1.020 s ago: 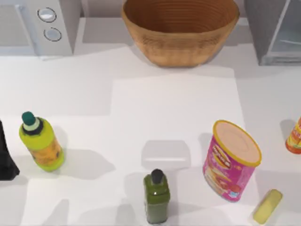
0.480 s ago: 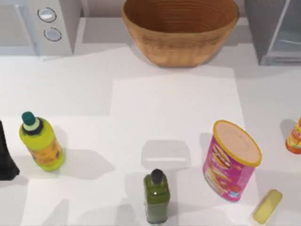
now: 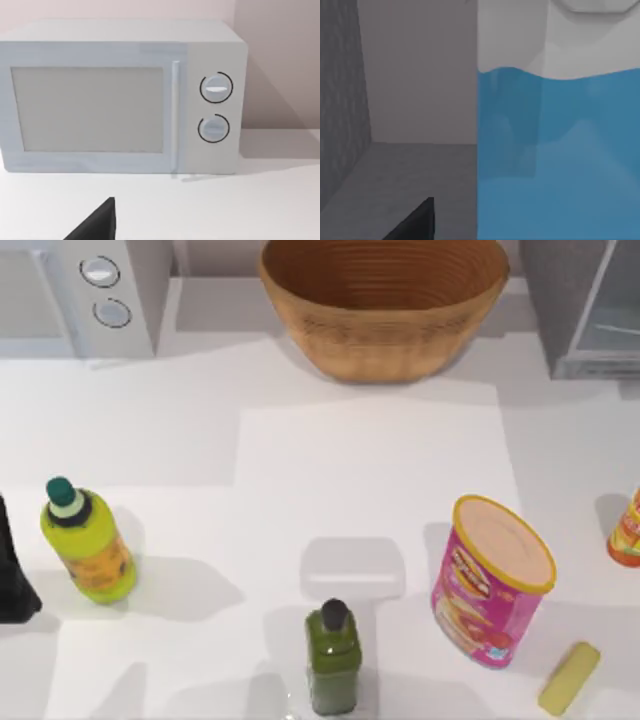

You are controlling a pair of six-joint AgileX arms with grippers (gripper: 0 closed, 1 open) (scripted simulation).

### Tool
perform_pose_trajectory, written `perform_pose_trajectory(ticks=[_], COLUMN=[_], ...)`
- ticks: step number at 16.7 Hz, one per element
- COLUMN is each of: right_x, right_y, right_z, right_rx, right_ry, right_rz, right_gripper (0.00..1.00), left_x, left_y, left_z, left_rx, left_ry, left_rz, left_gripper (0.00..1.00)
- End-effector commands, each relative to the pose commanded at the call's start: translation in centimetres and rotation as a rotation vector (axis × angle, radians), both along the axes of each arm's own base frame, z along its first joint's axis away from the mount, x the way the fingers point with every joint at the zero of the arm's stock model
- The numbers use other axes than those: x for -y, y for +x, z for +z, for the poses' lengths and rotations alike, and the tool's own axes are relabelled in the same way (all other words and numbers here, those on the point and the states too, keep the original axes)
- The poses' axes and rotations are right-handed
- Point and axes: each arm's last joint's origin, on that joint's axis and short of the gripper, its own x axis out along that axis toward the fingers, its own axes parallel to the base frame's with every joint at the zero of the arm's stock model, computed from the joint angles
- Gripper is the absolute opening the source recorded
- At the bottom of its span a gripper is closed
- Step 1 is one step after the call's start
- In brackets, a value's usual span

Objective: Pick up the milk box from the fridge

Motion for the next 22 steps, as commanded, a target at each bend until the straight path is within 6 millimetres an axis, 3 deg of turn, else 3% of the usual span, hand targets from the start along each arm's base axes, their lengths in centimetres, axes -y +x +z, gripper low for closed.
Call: perform_pose_trajectory(ticks=[3,9,17,21,22], right_x=[-0.4,-0.3,-0.3,-0.3,-0.3], right_y=[1.4,1.7,7.3,7.4,7.4], right_z=[-0.3,-0.3,-0.2,-0.3,-0.3], right_rx=[-0.021,-0.023,-0.02,-0.021,-0.021], right_ry=[0.003,0.003,0.002,0.003,0.003], right_rz=[-0.031,-0.033,-0.032,-0.032,-0.032], right_gripper=[1.0,1.0,1.0,1.0,0.92], left_x=[0.0,0.0,0.0,0.0,0.0], left_y=[0.0,0.0,0.0,0.0,0.0], left_z=[0.0,0.0,0.0,0.0,0.0], left_rx=[0.0,0.0,0.0,0.0,0.0], left_ry=[0.0,0.0,0.0,0.0,0.0], left_rz=[0.0,0.0,0.0,0.0,0.0], left_gripper=[1.0,1.0,1.0,1.0,1.0])
